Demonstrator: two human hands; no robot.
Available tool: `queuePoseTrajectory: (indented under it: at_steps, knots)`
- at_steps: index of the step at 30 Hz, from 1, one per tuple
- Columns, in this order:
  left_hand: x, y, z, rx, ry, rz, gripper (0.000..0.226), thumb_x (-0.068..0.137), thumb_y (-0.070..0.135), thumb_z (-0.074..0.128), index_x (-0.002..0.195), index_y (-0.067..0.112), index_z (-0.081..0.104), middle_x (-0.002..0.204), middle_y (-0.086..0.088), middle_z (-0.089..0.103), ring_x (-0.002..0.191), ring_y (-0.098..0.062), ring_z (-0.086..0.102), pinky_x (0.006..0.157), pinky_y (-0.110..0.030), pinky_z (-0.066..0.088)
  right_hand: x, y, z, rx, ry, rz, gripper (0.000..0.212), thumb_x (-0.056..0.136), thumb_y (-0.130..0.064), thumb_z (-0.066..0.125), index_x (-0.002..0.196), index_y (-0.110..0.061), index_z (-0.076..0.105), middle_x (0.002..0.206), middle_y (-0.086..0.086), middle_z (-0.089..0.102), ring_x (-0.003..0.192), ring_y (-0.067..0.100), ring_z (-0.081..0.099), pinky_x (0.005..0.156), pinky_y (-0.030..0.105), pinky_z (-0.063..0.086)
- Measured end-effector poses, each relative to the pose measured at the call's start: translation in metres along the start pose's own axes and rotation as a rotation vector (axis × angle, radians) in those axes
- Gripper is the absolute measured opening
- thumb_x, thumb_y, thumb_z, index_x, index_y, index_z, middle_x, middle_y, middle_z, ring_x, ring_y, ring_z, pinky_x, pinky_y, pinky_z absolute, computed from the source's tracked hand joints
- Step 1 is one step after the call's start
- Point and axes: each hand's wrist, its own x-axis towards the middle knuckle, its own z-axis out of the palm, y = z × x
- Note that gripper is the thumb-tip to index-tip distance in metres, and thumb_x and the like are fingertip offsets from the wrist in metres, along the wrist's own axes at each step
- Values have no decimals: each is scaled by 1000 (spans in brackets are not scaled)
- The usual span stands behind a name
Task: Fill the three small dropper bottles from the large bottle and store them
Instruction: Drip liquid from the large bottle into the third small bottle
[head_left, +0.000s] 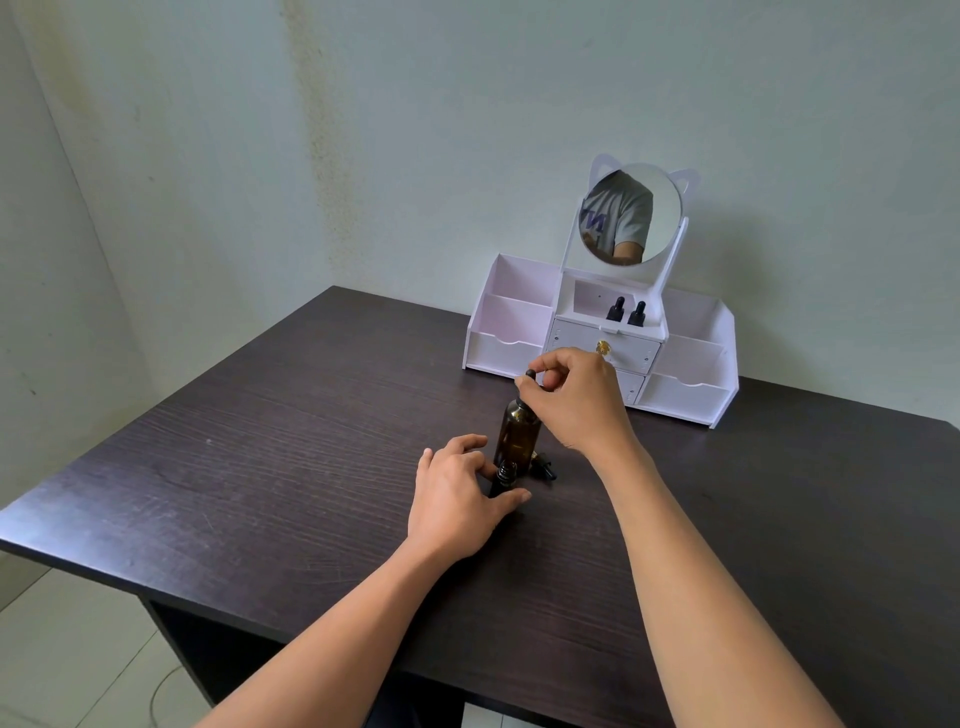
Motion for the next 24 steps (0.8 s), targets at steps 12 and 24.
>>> queuePoseTrajectory:
  at_steps: [12, 24]
  knots:
    - [0, 0, 0, 1, 2, 0, 37, 74, 61, 75, 89, 29, 69, 147, 13, 45, 136, -10, 38, 122, -45, 14, -1, 1, 0, -30, -8, 27, 5, 90, -18, 69, 89, -14, 71, 60, -10, 53, 56, 3, 51, 62, 20, 42]
    - [1, 0, 1, -8, -7, -9, 36, 74, 61, 75, 89, 30, 69, 147, 13, 45, 136, -11, 37, 121, -48, 17, 1, 4, -2, 0, 1, 24, 27, 87, -33, 72, 107, -14, 72, 73, -7, 55, 64, 5, 53, 65, 22, 46]
